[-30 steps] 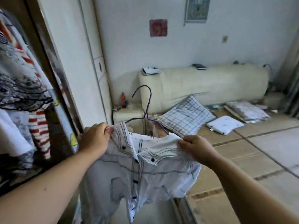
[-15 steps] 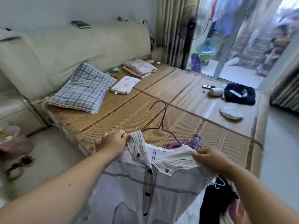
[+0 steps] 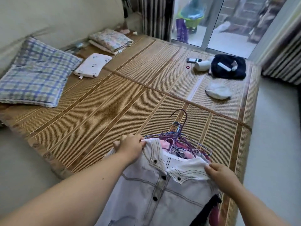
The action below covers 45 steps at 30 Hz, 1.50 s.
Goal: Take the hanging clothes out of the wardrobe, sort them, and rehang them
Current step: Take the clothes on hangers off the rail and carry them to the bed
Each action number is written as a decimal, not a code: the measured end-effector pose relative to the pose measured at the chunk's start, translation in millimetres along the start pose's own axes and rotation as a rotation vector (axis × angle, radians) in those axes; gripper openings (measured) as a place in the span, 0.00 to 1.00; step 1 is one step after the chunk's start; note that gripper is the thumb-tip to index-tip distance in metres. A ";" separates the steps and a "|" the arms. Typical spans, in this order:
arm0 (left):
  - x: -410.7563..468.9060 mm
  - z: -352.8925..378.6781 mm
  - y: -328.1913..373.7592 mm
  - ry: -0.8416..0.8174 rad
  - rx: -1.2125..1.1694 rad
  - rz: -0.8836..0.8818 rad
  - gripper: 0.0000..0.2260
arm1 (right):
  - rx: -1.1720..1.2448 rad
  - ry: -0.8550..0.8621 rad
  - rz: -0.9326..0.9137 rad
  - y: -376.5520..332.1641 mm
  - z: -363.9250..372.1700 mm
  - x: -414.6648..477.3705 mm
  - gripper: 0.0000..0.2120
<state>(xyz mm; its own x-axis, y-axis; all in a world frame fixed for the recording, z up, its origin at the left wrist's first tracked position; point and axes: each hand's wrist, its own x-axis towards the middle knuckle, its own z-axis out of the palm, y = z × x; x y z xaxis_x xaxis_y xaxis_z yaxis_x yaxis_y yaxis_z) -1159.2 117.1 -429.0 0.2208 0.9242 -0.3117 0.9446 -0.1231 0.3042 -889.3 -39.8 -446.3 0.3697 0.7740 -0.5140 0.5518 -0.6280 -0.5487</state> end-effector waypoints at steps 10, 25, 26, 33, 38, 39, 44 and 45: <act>51.3 53.3 8.9 -0.081 0.169 -0.088 0.15 | -0.232 -0.027 0.083 27.1 33.1 84.8 0.15; -61.9 5.7 -105.1 -0.141 0.005 -0.248 0.27 | -0.402 -0.095 -0.325 -103.8 112.1 53.5 0.22; -69.0 -9.3 -114.4 -0.109 -0.012 -0.273 0.27 | -0.428 -0.095 -0.404 -128.2 117.7 47.6 0.22; -167.7 -134.4 -205.9 0.286 -0.051 -0.415 0.30 | -0.444 -0.138 -1.037 -343.4 189.8 -61.3 0.21; -271.5 -198.5 -296.8 0.477 0.093 -0.514 0.29 | -0.458 -0.208 -1.387 -461.4 263.6 -167.7 0.21; -293.2 -209.0 -316.2 0.509 0.112 -0.532 0.29 | -0.466 -0.213 -1.440 -480.7 280.6 -190.3 0.21; -391.1 -259.1 -400.7 0.707 0.149 -0.677 0.26 | -0.466 -0.271 -1.674 -559.2 361.8 -299.8 0.22; -409.1 -270.7 -416.0 0.740 0.177 -0.707 0.25 | -0.450 -0.289 -1.725 -573.6 376.4 -320.5 0.23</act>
<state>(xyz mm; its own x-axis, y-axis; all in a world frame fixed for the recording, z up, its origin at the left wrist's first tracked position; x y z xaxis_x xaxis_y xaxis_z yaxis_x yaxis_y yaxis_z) -1708.1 -111.8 -184.3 -0.5457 0.7894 0.2811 0.8356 0.5378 0.1120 -1605.7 41.9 -215.0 -0.8788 0.3951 0.2674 0.2908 0.8879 -0.3565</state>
